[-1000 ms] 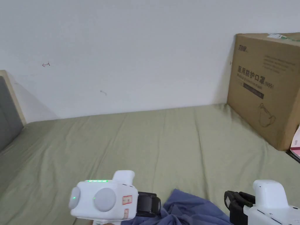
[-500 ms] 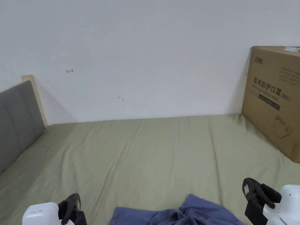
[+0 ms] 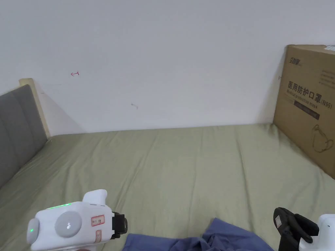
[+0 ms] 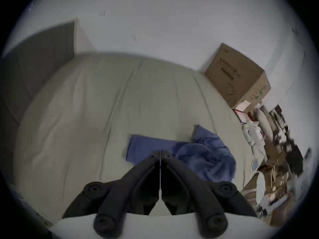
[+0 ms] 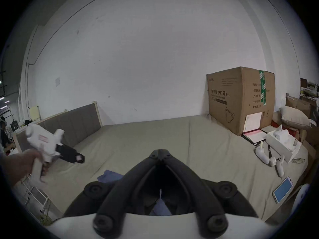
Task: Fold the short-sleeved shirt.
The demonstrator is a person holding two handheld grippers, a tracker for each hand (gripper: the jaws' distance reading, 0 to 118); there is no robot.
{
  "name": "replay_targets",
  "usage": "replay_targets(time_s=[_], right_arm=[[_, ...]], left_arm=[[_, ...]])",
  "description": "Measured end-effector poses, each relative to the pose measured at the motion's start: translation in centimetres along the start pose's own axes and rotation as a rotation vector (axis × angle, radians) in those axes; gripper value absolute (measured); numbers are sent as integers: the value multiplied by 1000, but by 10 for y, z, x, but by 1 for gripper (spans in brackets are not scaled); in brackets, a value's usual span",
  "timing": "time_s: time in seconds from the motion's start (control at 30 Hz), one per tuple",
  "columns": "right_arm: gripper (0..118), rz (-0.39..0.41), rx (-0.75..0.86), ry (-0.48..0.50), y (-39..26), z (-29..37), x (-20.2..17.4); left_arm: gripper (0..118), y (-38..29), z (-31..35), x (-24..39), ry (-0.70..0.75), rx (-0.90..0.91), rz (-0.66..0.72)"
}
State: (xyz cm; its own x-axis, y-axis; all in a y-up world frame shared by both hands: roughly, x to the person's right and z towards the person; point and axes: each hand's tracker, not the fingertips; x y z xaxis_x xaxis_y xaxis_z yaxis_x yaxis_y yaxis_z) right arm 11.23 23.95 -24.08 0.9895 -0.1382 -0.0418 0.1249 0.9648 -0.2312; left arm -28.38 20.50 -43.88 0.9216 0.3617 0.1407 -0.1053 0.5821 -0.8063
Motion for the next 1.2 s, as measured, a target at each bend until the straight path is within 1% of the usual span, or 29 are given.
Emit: replay_targets(time_s=[0.03,0.07,0.13,0.17,0.2,0.3,0.4,0.43,0.47,0.5,0.53,0.57,0.6,0.63,0.7,0.77,0.8,0.83,0.87,0.9,0.93,0.97,1.0,1.03,1.07,1.1,1.13,1.17,1.2], right_arm=[[0,-6,-11,-6,-2,-4,3],[0,-13,-23,-13,-4,-8,6],[0,-34,-56,-23,-10,-16,13],[0,-39,-68,-30,-13,-20,15],[0,-41,-82,-39,-17,-24,18],[0,-32,-121,-53,-25,-36,24],[0,-27,-148,-55,-30,-45,26],[0,-27,-157,-52,-31,-48,27],[0,-26,-164,-49,-32,-52,28],[0,-22,-173,-43,-33,-57,28],[0,-18,-183,-35,-34,-61,29],[0,-21,-196,-21,-35,-68,32],[0,-20,-208,-15,-35,-75,33],[0,-14,-225,0,-35,-85,35],[0,-25,-290,60,-35,-111,42],[0,-87,-437,157,-38,-154,58],[4,-129,-537,182,-42,-181,68],[19,-143,-646,147,-48,-209,76],[55,-140,-732,93,-54,-231,82],[89,-118,-839,3,-66,-259,88],[111,-92,-923,-61,-75,-279,94],[116,-83,-982,-94,-84,-293,99],[116,-68,-1000,-87,-93,-304,104],[116,-34,-1044,-119,-100,-314,106],[114,7,-1073,-152,-104,-317,105],[109,51,-1098,-160,-107,-318,102],[106,74,-1087,-127,-104,-316,96],[91,82,-1049,-127,-99,-311,92],[72,68,-1020,-88,-93,-302,87]], left_arm=[[7,7,-21,-4,80,-27,-24],[35,12,-37,-7,124,-39,-44],[117,12,-79,-10,206,-81,-94],[112,11,-97,-12,230,-127,-99],[108,2,-113,-13,211,-90,-78],[110,-16,-165,-26,259,-199,-74],[106,-26,-180,-23,269,-291,-150],[98,-35,-181,-17,282,-290,-195],[72,-41,-169,-7,315,-179,-278],[52,-45,-156,0,260,-120,-313],[52,-48,-149,4,208,-121,-340],[46,-48,-141,9,210,-133,-387],[31,-49,-130,12,231,-128,-425],[4,-46,-116,9,136,-117,-393],[4,-42,-85,5,52,-27,-294],[4,-43,-49,5,45,59,-267],[4,-44,-32,6,46,100,-267],[4,-45,-16,6,36,138,-266],[4,-46,-3,5,39,171,-278],[4,-50,11,7,30,188,-283],[4,-53,20,7,32,200,-285],[4,-55,26,7,41,203,-284],[4,-57,32,7,56,211,-292],[4,-57,35,4,59,210,-289],[4,-58,38,2,61,208,-282],[4,-60,40,0,59,204,-270],[4,-61,41,-2,56,199,-260],[4,-62,41,-5,58,197,-253],[4,-64,41,-7,64,199,-241]])
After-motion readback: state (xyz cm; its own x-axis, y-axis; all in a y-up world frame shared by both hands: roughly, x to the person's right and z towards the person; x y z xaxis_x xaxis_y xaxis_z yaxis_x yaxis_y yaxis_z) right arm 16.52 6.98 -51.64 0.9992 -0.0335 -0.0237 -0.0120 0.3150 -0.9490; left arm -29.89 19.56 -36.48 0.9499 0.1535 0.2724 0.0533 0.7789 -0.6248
